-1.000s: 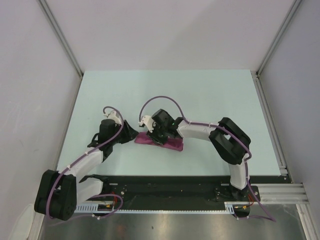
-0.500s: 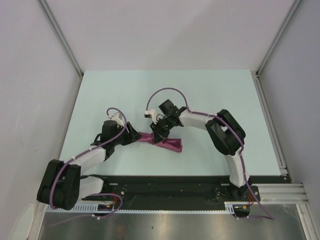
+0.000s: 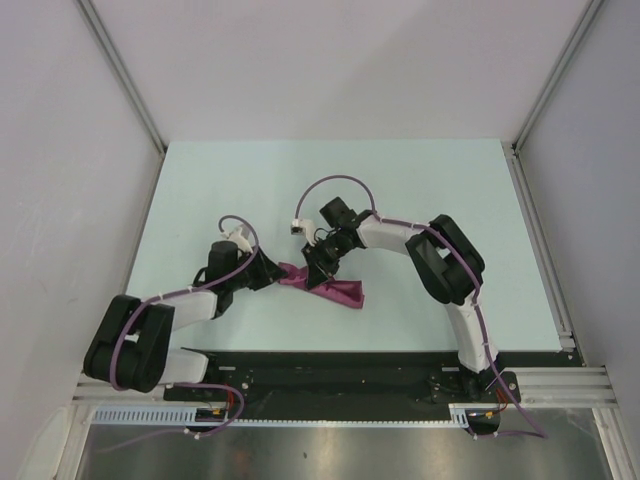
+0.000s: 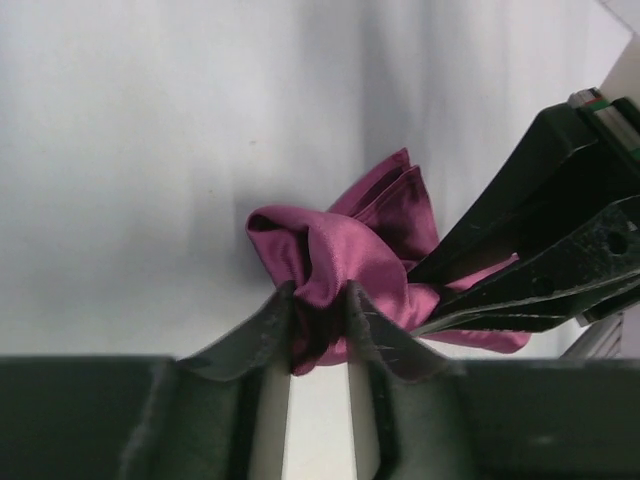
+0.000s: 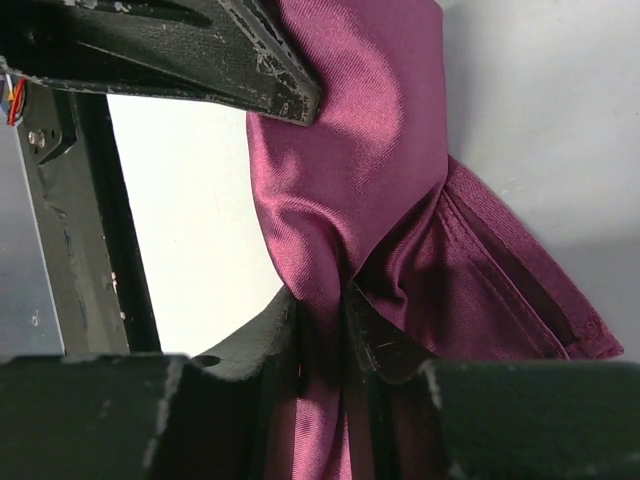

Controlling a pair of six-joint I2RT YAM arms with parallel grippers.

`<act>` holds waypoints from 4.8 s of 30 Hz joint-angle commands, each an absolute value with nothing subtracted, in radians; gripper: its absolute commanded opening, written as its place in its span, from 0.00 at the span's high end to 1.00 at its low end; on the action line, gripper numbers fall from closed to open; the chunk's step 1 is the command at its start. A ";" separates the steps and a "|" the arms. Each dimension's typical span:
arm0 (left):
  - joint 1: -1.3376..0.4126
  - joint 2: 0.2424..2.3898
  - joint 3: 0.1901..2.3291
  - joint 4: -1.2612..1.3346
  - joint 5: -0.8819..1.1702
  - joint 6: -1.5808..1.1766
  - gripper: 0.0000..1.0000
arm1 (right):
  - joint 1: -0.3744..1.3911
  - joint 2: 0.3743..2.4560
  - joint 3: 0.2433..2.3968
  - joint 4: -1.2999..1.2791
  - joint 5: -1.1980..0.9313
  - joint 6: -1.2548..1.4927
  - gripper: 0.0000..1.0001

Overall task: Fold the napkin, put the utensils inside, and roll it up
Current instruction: Roll the napkin with the utensil

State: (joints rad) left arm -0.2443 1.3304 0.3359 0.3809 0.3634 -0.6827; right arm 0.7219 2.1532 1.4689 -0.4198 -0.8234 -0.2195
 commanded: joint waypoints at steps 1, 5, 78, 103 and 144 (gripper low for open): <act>-0.241 1.350 0.333 0.445 0.385 -0.687 0.80 | 0.738 2.198 1.482 -0.540 -0.899 -0.224 0.74; -0.241 1.373 0.359 0.419 0.387 -0.675 0.99 | 0.729 2.171 1.483 -0.538 -0.881 -0.213 0.57; -0.213 1.295 0.416 0.313 0.439 -0.640 0.30 | 0.723 2.151 1.391 -0.354 -0.985 -0.095 0.69; -0.232 1.466 0.439 0.408 0.474 -0.672 0.94 | 0.643 2.169 1.462 -0.374 -0.988 -0.020 0.46; -0.232 1.554 0.566 0.290 0.453 -0.635 0.99 | 1.066 1.835 1.097 0.005 0.198 -0.410 0.22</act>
